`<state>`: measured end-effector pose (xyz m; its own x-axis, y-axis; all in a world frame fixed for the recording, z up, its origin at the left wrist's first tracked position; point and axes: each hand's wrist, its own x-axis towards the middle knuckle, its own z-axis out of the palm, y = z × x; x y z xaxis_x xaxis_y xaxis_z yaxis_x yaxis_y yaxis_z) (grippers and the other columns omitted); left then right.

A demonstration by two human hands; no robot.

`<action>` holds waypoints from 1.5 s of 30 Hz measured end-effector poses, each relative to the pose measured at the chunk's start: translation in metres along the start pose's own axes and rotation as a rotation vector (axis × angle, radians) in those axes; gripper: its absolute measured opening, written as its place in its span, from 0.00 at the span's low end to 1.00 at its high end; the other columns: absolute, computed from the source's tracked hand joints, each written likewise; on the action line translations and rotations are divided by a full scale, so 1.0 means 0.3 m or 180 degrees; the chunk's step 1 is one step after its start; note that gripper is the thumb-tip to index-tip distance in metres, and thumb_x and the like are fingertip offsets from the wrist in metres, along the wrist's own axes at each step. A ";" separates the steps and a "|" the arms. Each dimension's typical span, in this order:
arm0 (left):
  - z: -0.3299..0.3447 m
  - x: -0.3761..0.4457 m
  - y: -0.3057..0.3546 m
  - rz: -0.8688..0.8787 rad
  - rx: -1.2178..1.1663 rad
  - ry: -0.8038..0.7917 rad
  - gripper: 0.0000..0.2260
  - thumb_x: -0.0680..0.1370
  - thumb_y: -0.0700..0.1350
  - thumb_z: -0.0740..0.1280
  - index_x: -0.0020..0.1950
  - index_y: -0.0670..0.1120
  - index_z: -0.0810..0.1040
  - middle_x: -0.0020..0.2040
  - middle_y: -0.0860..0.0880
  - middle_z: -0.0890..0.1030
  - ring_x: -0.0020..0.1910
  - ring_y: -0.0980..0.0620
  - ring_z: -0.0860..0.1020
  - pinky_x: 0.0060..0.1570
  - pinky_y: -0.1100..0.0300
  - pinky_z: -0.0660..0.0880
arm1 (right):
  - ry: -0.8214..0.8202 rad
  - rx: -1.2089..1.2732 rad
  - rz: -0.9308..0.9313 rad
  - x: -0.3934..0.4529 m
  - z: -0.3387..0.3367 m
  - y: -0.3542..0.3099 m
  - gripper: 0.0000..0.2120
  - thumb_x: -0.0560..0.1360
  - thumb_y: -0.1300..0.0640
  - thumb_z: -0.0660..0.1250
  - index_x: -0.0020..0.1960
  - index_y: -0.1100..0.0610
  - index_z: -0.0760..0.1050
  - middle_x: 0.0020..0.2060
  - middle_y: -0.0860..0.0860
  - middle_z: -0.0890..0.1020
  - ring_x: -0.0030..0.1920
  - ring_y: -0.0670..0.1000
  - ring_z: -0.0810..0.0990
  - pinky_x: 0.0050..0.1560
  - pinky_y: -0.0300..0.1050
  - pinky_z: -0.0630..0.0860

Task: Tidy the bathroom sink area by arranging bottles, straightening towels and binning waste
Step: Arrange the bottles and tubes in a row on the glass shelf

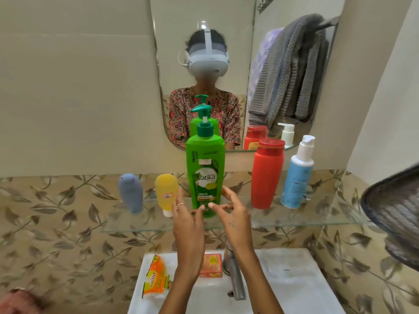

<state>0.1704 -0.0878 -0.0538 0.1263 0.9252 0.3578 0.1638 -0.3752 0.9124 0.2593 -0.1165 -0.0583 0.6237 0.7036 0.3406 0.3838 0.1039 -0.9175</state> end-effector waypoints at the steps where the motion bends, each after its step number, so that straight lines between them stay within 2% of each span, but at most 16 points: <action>1: 0.000 0.011 -0.002 0.0046 0.0081 -0.0082 0.25 0.78 0.40 0.63 0.73 0.47 0.61 0.65 0.43 0.73 0.59 0.45 0.77 0.57 0.46 0.75 | -0.0016 -0.0009 0.0002 0.005 0.013 0.004 0.24 0.72 0.56 0.70 0.67 0.51 0.70 0.55 0.43 0.78 0.46 0.42 0.79 0.40 0.25 0.73; 5: 0.018 0.047 -0.002 0.0087 0.0137 -0.0044 0.20 0.77 0.39 0.64 0.69 0.43 0.68 0.59 0.43 0.79 0.55 0.47 0.79 0.55 0.49 0.77 | 0.0150 -0.0046 0.0076 0.021 0.025 0.020 0.22 0.71 0.57 0.71 0.64 0.53 0.71 0.53 0.46 0.79 0.44 0.43 0.78 0.35 0.28 0.73; 7: 0.035 0.059 0.003 0.0136 0.0138 -0.0124 0.19 0.77 0.38 0.65 0.67 0.43 0.69 0.57 0.44 0.80 0.52 0.48 0.80 0.53 0.51 0.77 | 0.0246 -0.0079 0.0084 0.035 0.011 0.029 0.22 0.71 0.57 0.71 0.63 0.54 0.72 0.52 0.46 0.80 0.44 0.42 0.78 0.39 0.30 0.73; 10: 0.074 0.071 0.006 0.0215 0.0200 -0.0261 0.18 0.76 0.38 0.65 0.66 0.43 0.70 0.56 0.44 0.80 0.52 0.48 0.79 0.51 0.57 0.76 | 0.0399 -0.0118 0.0080 0.052 -0.018 0.039 0.21 0.70 0.59 0.72 0.62 0.54 0.73 0.48 0.45 0.80 0.43 0.38 0.77 0.38 0.26 0.72; 13: 0.110 0.076 0.009 0.0219 0.0216 -0.0332 0.19 0.77 0.39 0.65 0.67 0.42 0.69 0.59 0.43 0.79 0.55 0.46 0.78 0.54 0.51 0.76 | 0.0544 -0.0126 0.0027 0.064 -0.042 0.045 0.21 0.70 0.61 0.72 0.61 0.56 0.74 0.46 0.45 0.80 0.42 0.38 0.77 0.38 0.23 0.71; 17: 0.121 0.079 0.006 0.0248 0.0225 -0.0404 0.20 0.77 0.39 0.65 0.68 0.42 0.68 0.60 0.44 0.77 0.56 0.47 0.78 0.54 0.53 0.75 | 0.0583 -0.0171 -0.0002 0.060 -0.052 0.041 0.21 0.70 0.60 0.72 0.62 0.57 0.73 0.47 0.44 0.79 0.41 0.37 0.77 0.39 0.23 0.72; 21: 0.088 0.048 0.007 0.0318 0.0070 -0.0504 0.21 0.77 0.40 0.65 0.68 0.46 0.67 0.59 0.50 0.75 0.47 0.58 0.78 0.44 0.71 0.72 | 0.0907 -0.0196 0.0060 0.011 -0.031 0.030 0.19 0.72 0.60 0.70 0.62 0.56 0.73 0.52 0.45 0.77 0.44 0.42 0.77 0.40 0.28 0.71; 24: 0.018 -0.010 -0.015 0.0457 -0.0124 -0.0137 0.13 0.77 0.41 0.65 0.60 0.51 0.73 0.54 0.53 0.77 0.45 0.63 0.78 0.43 0.74 0.73 | 0.1436 -0.0352 -0.0112 -0.064 0.019 0.019 0.14 0.73 0.60 0.68 0.58 0.54 0.74 0.51 0.47 0.76 0.42 0.39 0.76 0.36 0.28 0.70; 27: -0.076 -0.035 -0.051 0.0413 -0.0253 0.0537 0.12 0.76 0.41 0.66 0.48 0.60 0.71 0.46 0.49 0.79 0.43 0.58 0.78 0.39 0.76 0.71 | 0.1019 -0.0370 -0.0395 -0.109 0.098 -0.007 0.08 0.74 0.59 0.67 0.54 0.53 0.76 0.48 0.47 0.79 0.45 0.41 0.78 0.41 0.22 0.69; 30: -0.159 0.000 -0.090 0.0184 -0.0256 0.0874 0.10 0.76 0.41 0.65 0.55 0.52 0.73 0.54 0.46 0.77 0.42 0.58 0.77 0.39 0.74 0.70 | 0.0419 -0.0339 -0.0329 -0.099 0.182 -0.045 0.13 0.74 0.57 0.67 0.58 0.53 0.76 0.51 0.45 0.78 0.48 0.43 0.78 0.46 0.26 0.71; 32: -0.196 0.037 -0.112 -0.0048 -0.0139 0.0632 0.17 0.77 0.42 0.64 0.66 0.47 0.70 0.62 0.47 0.74 0.42 0.56 0.77 0.44 0.65 0.72 | 0.0160 -0.0272 -0.0208 -0.080 0.232 -0.070 0.19 0.74 0.57 0.67 0.64 0.54 0.72 0.52 0.43 0.75 0.47 0.43 0.78 0.48 0.33 0.74; 34: -0.218 0.069 -0.122 -0.0098 -0.0008 0.0333 0.21 0.78 0.43 0.63 0.71 0.48 0.66 0.65 0.48 0.73 0.45 0.55 0.77 0.48 0.60 0.72 | -0.0052 -0.0178 -0.0071 -0.062 0.269 -0.086 0.22 0.74 0.57 0.67 0.67 0.54 0.69 0.53 0.43 0.75 0.47 0.43 0.78 0.52 0.40 0.76; 37: -0.225 0.107 -0.125 -0.0001 -0.0060 0.0059 0.18 0.78 0.41 0.63 0.68 0.49 0.70 0.58 0.52 0.78 0.46 0.56 0.79 0.45 0.65 0.72 | -0.0143 -0.0313 -0.0014 -0.042 0.305 -0.086 0.19 0.73 0.56 0.68 0.64 0.52 0.72 0.50 0.48 0.82 0.44 0.46 0.80 0.50 0.46 0.78; 41: -0.210 0.154 -0.132 0.0058 -0.0050 0.0099 0.13 0.77 0.39 0.64 0.61 0.47 0.75 0.51 0.52 0.80 0.42 0.63 0.78 0.36 0.76 0.71 | -0.0004 -0.0403 0.0038 -0.026 0.314 -0.076 0.17 0.73 0.55 0.68 0.61 0.52 0.73 0.50 0.49 0.83 0.44 0.46 0.79 0.47 0.43 0.77; 43: -0.187 0.171 -0.132 0.0099 0.0013 0.0050 0.13 0.76 0.38 0.65 0.60 0.46 0.75 0.51 0.52 0.79 0.41 0.65 0.77 0.37 0.79 0.70 | 0.0066 -0.0481 0.0015 -0.013 0.305 -0.073 0.16 0.74 0.56 0.68 0.61 0.52 0.73 0.50 0.50 0.83 0.44 0.47 0.80 0.48 0.44 0.78; 45: -0.161 0.184 -0.129 0.0123 0.0051 -0.0005 0.12 0.76 0.37 0.65 0.59 0.44 0.74 0.53 0.49 0.80 0.42 0.58 0.79 0.42 0.75 0.73 | 0.0165 -0.0600 -0.0011 0.004 0.293 -0.069 0.16 0.74 0.56 0.67 0.61 0.53 0.74 0.49 0.51 0.83 0.44 0.48 0.80 0.47 0.45 0.78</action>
<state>0.1238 -0.0195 -0.0598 0.1344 0.9100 0.3923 0.1744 -0.4114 0.8946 0.1924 -0.0560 -0.0568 0.6544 0.6659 0.3583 0.5038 -0.0305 -0.8633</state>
